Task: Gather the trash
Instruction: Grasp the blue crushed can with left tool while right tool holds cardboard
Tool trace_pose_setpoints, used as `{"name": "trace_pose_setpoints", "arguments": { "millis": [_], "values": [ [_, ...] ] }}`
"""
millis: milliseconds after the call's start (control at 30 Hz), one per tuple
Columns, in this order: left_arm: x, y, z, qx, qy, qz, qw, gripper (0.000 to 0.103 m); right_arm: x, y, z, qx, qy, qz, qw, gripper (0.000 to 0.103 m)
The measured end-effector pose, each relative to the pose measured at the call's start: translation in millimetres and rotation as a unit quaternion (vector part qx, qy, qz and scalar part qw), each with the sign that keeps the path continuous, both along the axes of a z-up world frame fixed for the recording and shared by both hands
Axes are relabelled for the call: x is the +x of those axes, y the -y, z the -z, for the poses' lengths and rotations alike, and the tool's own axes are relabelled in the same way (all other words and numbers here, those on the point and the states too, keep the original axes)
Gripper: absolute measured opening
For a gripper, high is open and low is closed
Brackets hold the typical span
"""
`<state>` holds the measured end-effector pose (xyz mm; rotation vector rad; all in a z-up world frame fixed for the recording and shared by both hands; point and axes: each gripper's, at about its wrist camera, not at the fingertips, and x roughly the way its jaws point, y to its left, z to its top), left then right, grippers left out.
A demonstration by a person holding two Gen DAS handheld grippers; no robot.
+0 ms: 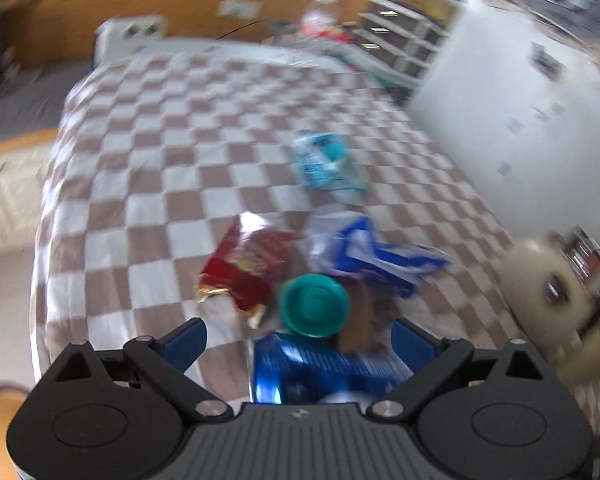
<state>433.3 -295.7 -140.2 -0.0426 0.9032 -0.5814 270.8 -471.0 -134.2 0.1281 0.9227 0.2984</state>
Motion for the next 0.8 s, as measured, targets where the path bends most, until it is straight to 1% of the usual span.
{"name": "trace_pose_setpoints", "arguments": {
  "millis": [67, 100, 133, 167, 200, 233, 267, 300, 367, 400, 433, 467, 500, 567, 667, 700, 733, 800],
  "values": [
    [-13, 1, -7, 0.016, 0.027, 0.045, 0.9985, 0.096, 4, 6, -1, 0.004, 0.003, 0.014, 1.0, 0.05],
    [-19, 4, -10, 0.031, 0.04, 0.066, 0.9965, 0.092, 6, 9, -1, 0.004, 0.003, 0.018, 1.0, 0.05],
    [-25, 8, -12, 0.054, 0.057, 0.089, 0.9929, 0.088, 7, 11, -2, 0.006, 0.004, 0.021, 1.0, 0.05],
    [-30, 11, -13, 0.079, 0.076, 0.111, 0.9878, 0.085, 9, 13, -2, 0.006, 0.005, 0.024, 1.0, 0.05],
    [-36, 16, -14, 0.106, 0.098, 0.135, 0.9803, 0.082, 11, 15, -3, 0.005, 0.007, 0.027, 1.0, 0.05],
    [-41, 21, -13, 0.133, 0.119, 0.163, 0.9703, 0.081, 12, 16, -3, 0.004, 0.009, 0.028, 1.0, 0.05],
    [-45, 26, -10, 0.162, 0.14, 0.195, 0.9572, 0.08, 14, 16, -4, 0.003, 0.01, 0.029, 1.0, 0.05],
    [-49, 32, -7, 0.191, 0.157, 0.225, 0.9426, 0.076, 14, 16, -5, 0.002, 0.01, 0.03, 0.999, 0.05],
    [-53, 43, 1, 0.246, 0.185, 0.277, 0.9102, 0.07, 16, 16, -5, 0.004, 0.011, 0.031, 0.999, 0.05],
    [-53, 47, 3, 0.266, 0.197, 0.298, 0.8954, 0.067, 16, 16, -6, 0.004, 0.011, 0.031, 0.999, 0.05],
    [-53, 51, 5, 0.281, 0.209, 0.315, 0.8822, 0.067, 16, 16, -5, 0.002, 0.01, 0.031, 0.999, 0.05],
    [-51, 56, 5, 0.292, 0.22, 0.328, 0.8711, 0.067, 16, 15, -5, 0.001, 0.009, 0.031, 0.999, 0.05],
    [-49, 60, 5, 0.3, 0.228, 0.339, 0.8621, 0.067, 15, 15, -5, 0.001, 0.008, 0.031, 0.999, 0.05],
    [-42, 68, 1, 0.305, 0.236, 0.363, 0.8482, 0.067, 14, 15, -5, 0.001, 0.006, 0.033, 0.999, 0.05],
    [-33, 81, -1, 0.313, 0.233, 0.403, 0.828, 0.067, 13, 16, -4, 0.003, 0.004, 0.036, 0.999, 0.05],
    [-31, 86, 0, 0.316, 0.229, 0.413, 0.823, 0.066, 12, 16, -3, 0.002, 0.003, 0.038, 0.999, 0.05],
    [-29, 89, 2, 0.319, 0.227, 0.422, 0.8178, 0.063, 12, 16, -3, 0.003, 0.003, 0.039, 0.999, 0.05],
    [-31, 97, 7, 0.332, 0.225, 0.44, 0.8037, 0.055, 12, 16, -2, 0.004, 0.001, 0.043, 0.999, 0.05]
  ]
}}
